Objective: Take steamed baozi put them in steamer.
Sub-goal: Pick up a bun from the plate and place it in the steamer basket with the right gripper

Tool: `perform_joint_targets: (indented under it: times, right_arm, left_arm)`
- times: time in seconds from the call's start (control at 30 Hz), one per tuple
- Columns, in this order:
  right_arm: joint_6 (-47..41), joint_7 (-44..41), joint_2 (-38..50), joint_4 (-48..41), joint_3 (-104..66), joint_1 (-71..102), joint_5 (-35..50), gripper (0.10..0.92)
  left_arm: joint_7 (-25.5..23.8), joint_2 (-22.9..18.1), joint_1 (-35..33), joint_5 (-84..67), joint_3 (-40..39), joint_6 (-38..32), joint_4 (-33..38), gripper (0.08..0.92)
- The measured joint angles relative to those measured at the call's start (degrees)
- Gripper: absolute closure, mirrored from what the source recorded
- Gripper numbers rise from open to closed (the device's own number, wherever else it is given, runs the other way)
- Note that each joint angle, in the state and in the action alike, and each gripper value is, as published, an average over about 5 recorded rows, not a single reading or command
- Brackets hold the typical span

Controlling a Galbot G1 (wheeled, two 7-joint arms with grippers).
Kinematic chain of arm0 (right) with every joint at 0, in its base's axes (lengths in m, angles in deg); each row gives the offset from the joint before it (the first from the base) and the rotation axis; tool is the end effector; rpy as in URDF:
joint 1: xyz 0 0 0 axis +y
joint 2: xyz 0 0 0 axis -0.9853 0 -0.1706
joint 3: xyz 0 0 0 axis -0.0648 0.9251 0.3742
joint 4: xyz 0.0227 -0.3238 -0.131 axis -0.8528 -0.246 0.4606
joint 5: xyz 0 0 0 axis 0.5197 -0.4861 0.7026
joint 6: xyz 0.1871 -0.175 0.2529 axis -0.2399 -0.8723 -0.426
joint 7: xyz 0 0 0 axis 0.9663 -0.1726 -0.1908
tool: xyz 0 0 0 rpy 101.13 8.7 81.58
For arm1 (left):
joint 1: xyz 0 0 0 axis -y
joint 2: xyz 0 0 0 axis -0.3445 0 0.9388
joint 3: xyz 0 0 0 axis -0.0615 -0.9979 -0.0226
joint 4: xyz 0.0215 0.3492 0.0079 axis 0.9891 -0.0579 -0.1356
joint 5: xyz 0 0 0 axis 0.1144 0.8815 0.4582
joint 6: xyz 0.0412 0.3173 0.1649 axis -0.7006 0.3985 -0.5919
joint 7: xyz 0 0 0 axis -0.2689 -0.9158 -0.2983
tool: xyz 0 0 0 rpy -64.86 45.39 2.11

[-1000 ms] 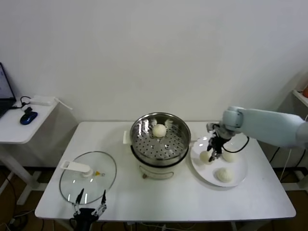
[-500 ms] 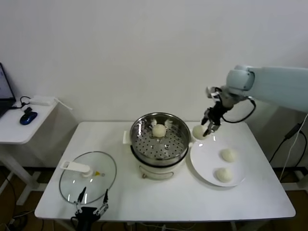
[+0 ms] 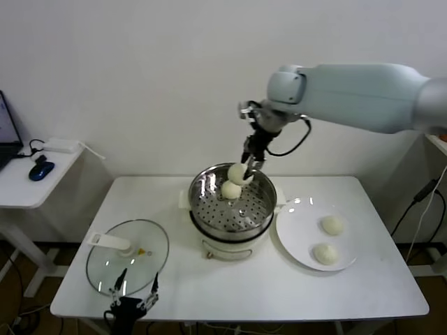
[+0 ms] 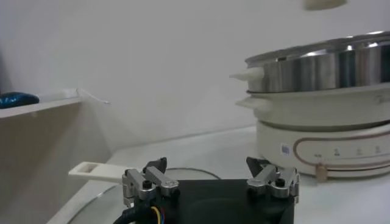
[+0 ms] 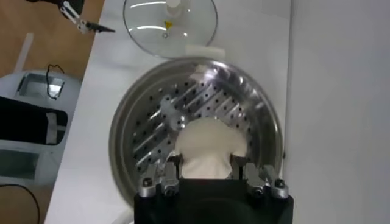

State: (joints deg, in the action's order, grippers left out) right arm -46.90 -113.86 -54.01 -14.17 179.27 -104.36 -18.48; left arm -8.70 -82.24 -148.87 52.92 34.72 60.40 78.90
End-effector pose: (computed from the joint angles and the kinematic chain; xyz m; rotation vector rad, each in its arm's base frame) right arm 0.5919 0.1189 0.0412 1.4440 -1.4184 1.2965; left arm 0.1113 0.0590 -0.4128 -0.0738 -3.0059 -0.2404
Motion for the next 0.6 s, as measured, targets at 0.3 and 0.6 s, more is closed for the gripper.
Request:
perform_joint_targets:
  times: [0.3, 0.6]
  right_arm:
    - [-1.6, -0.2, -8.5, -7.6, -1.3, 6.8, -2.1, 0.465]
    - [-2.8, 0.5, -11.5, -11.1, -1.5, 12.1, -4.1, 0.465]
  left_arm:
    - [-0.7, -0.4, -0.1, 0.7, -0.1, 0.8, 0.3, 0.177]
    - [-0.9, -0.9, 0.2, 0.8, -0.4, 1.2, 0.5, 0.177]
